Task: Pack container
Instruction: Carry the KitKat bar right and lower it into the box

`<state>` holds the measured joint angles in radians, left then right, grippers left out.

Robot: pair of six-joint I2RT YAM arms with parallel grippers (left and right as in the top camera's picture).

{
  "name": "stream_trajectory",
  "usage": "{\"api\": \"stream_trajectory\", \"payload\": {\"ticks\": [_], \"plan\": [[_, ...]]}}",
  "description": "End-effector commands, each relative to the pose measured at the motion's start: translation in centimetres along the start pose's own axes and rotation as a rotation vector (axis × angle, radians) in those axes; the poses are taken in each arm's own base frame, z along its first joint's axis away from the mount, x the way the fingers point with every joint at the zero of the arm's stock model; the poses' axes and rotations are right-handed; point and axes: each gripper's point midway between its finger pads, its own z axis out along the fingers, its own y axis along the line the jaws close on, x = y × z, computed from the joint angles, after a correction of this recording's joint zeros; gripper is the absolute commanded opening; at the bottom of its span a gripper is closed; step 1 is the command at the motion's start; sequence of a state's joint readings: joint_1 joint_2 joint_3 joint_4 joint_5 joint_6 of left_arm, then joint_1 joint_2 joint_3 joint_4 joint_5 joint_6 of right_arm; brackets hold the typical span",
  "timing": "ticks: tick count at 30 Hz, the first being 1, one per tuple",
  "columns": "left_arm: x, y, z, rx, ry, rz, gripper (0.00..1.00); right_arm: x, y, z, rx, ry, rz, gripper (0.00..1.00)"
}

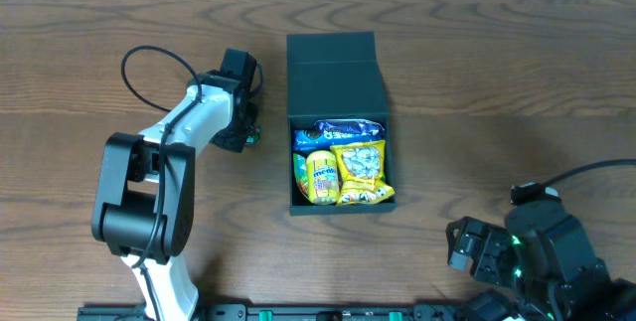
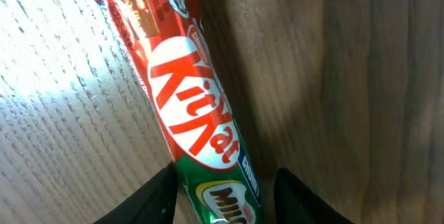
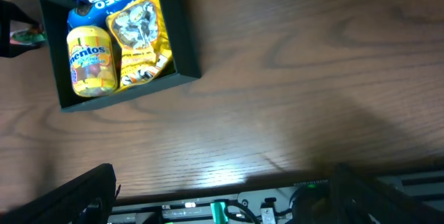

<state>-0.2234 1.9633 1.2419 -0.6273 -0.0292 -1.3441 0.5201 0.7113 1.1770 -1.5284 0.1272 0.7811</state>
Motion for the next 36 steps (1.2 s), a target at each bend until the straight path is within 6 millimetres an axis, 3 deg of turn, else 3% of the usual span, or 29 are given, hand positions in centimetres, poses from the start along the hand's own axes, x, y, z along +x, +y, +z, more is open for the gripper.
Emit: {"api": "stream_trajectory", "payload": {"ticks": [1, 5, 11, 15, 19, 23, 27, 30, 33, 36], "plan": [[0.0, 1.0, 0.9, -0.031, 0.006, 0.009, 0.44, -0.3, -0.2, -0.2, 0.003, -0.014, 0.027, 0.98], [0.0, 1.0, 0.9, -0.029, 0.005, 0.010, 0.34, -0.3, -0.2, -0.2, 0.003, -0.014, 0.027, 0.98], [0.2, 1.2, 0.9, -0.035, 0.019, 0.161, 0.08, -0.4, -0.3, -0.2, 0.011, -0.020, 0.026, 0.98], [0.8, 1.4, 0.2, -0.030, 0.060, 0.255, 0.06, -0.7, -0.8, -0.2, 0.036, -0.040, 0.022, 0.98], [0.6, 1.0, -2.1, 0.011, 0.048, 0.380, 0.06, -0.8, -1.0, -0.2, 0.046, -0.046, 0.022, 0.99], [1.1, 0.5, -7.6, 0.116, 0.004, 0.593, 0.06, -0.9, -1.2, -0.3, 0.057, -0.054, 0.021, 0.99], [4.2, 0.5, -12.7, 0.222, -0.043, 0.884, 0.06, -1.0, -1.3, -0.3, 0.064, -0.060, 0.022, 0.99], [8.5, 0.5, -16.0, 0.319, -0.090, 1.165, 0.06, -1.0, -1.3, -0.3, 0.065, -0.059, 0.021, 0.99], [11.3, 1.0, -17.2, 0.328, -0.153, 1.290, 0.06, -0.7, -1.6, -0.3, 0.076, -0.047, 0.019, 0.99], [13.8, 2.1, -16.6, 0.312, -0.139, 1.375, 0.06, -0.3, -2.0, -0.3, 0.091, -0.031, 0.015, 0.99]]}}
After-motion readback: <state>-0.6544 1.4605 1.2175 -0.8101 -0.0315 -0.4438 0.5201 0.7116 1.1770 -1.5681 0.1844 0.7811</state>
